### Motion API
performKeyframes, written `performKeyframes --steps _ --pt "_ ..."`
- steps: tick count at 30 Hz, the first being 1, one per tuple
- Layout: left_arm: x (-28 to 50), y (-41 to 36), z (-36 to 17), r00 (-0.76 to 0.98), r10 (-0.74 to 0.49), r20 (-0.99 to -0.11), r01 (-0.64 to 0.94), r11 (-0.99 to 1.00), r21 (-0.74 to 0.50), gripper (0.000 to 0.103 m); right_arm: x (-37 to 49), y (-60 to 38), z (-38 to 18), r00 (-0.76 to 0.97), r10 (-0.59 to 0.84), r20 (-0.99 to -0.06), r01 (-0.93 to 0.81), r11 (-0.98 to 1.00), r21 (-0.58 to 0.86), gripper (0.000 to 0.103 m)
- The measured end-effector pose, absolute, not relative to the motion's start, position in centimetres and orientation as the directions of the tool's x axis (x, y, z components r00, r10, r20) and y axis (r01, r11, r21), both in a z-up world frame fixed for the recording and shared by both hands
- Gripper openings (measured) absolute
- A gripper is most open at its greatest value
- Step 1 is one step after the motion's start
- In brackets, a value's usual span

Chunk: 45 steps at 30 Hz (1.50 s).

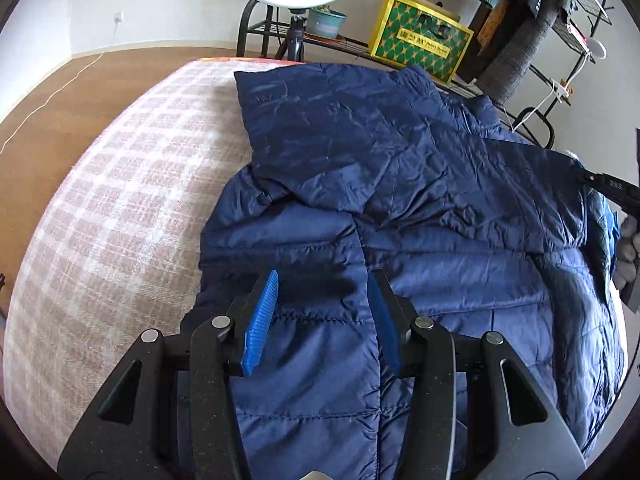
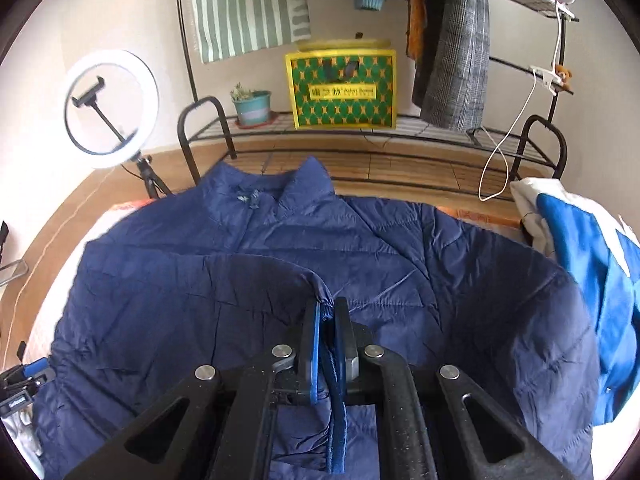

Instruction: Fold large clothes

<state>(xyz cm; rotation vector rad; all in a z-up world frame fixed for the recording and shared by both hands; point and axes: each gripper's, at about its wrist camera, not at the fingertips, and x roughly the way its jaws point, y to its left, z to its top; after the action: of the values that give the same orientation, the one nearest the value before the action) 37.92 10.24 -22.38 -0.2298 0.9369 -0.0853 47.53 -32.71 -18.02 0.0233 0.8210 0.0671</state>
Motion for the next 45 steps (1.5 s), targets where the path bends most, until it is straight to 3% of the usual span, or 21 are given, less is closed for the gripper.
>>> performKeyframes --steps 8,10,12,15,26,32,36,45 --pt "37.1 10.1 -21.7 0.603 -0.168 -0.78 -0.026 0.973 -0.23 0.047 50.7 -32.2 -23.2 0.605 -0.018 -0.796 -0.017 0.999 -0.036 0.006" --pt "36.9 9.7 -21.4 0.609 -0.159 -0.777 -0.02 0.976 -0.215 0.047 50.8 -32.4 -24.1 0.585 -0.058 -0.809 0.01 0.998 -0.065 0.012" --pt "36.5 9.2 -20.9 0.612 -0.151 -0.776 -0.008 0.98 -0.197 0.047 50.5 -32.9 -24.2 0.583 -0.077 -0.809 0.053 0.997 -0.056 0.033" --pt "35.8 8.4 -19.9 0.625 -0.142 -0.767 0.007 0.984 -0.176 0.047 48.7 -34.0 -22.6 0.625 -0.009 -0.78 0.072 0.996 0.046 0.047" --pt "30.8 6.4 -14.9 0.68 -0.18 -0.711 0.061 0.98 -0.189 0.047 35.9 -38.1 -15.8 0.707 0.087 -0.702 0.089 0.974 0.21 0.053" --pt "28.1 3.7 -12.0 0.684 -0.186 -0.706 0.108 0.982 -0.154 0.048 29.1 -40.1 -13.5 0.72 0.035 -0.693 0.123 0.976 0.178 0.056" --pt "26.4 1.9 -10.6 0.681 -0.224 -0.697 0.159 0.975 -0.158 0.049 23.6 -41.8 -12.3 0.733 -0.011 -0.68 0.137 0.982 0.132 0.066" --pt "23.0 -3.9 -9.1 0.692 -0.255 -0.675 0.26 0.961 -0.096 0.049 13.2 -48.3 -12.9 0.741 -0.123 -0.66 0.261 0.959 0.114 0.067"
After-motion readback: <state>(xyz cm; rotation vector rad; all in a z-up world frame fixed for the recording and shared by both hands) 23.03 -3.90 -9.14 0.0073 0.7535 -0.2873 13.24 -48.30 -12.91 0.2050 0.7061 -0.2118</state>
